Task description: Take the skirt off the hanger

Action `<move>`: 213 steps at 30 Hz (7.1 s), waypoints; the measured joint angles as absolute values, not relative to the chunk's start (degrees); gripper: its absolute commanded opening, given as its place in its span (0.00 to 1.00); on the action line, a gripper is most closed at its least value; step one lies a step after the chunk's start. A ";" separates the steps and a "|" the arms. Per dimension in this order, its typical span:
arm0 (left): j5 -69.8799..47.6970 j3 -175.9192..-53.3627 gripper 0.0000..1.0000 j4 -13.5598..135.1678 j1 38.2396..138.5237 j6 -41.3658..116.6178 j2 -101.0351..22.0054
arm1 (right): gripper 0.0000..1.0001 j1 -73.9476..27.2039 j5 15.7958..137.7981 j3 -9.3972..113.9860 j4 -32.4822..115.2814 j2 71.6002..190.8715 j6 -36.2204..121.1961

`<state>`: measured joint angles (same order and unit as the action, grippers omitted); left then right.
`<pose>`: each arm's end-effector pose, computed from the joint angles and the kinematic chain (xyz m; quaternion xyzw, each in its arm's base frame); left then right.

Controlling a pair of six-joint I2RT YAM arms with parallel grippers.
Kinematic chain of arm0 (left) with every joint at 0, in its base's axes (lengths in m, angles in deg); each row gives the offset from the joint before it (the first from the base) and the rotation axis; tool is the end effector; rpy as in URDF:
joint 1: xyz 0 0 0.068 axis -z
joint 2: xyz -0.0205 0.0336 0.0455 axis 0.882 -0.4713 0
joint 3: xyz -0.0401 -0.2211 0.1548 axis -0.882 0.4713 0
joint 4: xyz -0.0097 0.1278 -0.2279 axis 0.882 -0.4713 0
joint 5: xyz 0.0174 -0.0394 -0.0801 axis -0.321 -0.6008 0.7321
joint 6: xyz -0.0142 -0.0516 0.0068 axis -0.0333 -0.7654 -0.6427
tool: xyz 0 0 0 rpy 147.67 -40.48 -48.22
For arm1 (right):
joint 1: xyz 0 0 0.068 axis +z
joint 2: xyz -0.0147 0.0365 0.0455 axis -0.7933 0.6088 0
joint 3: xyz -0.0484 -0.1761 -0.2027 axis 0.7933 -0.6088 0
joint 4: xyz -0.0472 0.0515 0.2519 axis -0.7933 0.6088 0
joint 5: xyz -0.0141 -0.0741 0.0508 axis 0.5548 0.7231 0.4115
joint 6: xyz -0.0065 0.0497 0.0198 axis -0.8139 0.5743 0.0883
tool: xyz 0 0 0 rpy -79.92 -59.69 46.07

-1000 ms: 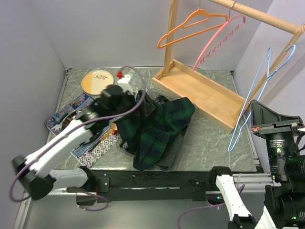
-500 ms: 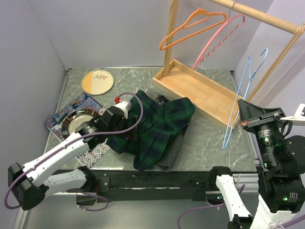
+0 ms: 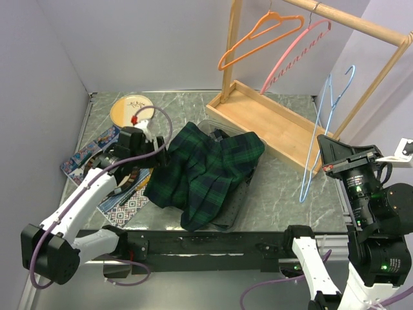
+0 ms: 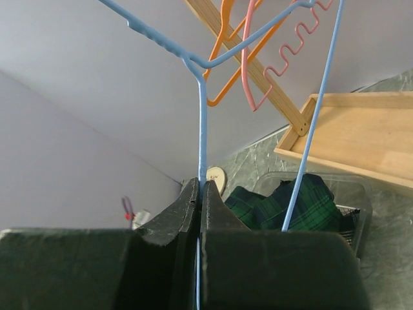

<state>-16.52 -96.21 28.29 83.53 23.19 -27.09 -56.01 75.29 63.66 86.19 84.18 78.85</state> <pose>0.2186 -0.0887 0.2986 -0.0240 0.9045 -0.1923 0.3799 0.0094 0.0050 0.5073 0.2052 0.6267 0.3038 0.6876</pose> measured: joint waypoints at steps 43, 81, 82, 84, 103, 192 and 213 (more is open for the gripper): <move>-15.17 -111.64 0.98 35.91 106.83 15.95 -31.68 | 0.00 -56.01 69.65 62.90 87.59 92.81 74.94; -16.11 -101.87 0.93 46.73 127.88 13.81 -49.27 | 0.00 -58.89 83.95 79.20 82.93 116.46 74.33; -16.39 -101.72 0.93 47.52 128.62 13.79 -50.24 | 0.00 -59.53 83.47 79.49 82.34 117.00 74.70; -16.96 -101.69 0.93 48.42 129.54 13.68 -51.57 | 0.00 -60.20 83.09 79.62 81.10 117.70 75.16; -19.63 -101.74 0.95 49.20 130.50 13.61 -52.57 | 0.00 -66.89 82.04 77.65 69.14 122.58 82.24; -12.92 -92.84 0.91 52.02 130.79 28.82 -44.62 | 0.84 -23.35 74.64 48.41 66.10 127.32 68.45; -21.05 -99.14 0.99 42.43 131.51 27.47 -35.85 | 0.00 -21.04 82.66 25.63 48.66 129.51 70.17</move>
<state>-21.05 -99.14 42.43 131.51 27.47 -35.85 -21.04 82.66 25.63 48.66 129.51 70.17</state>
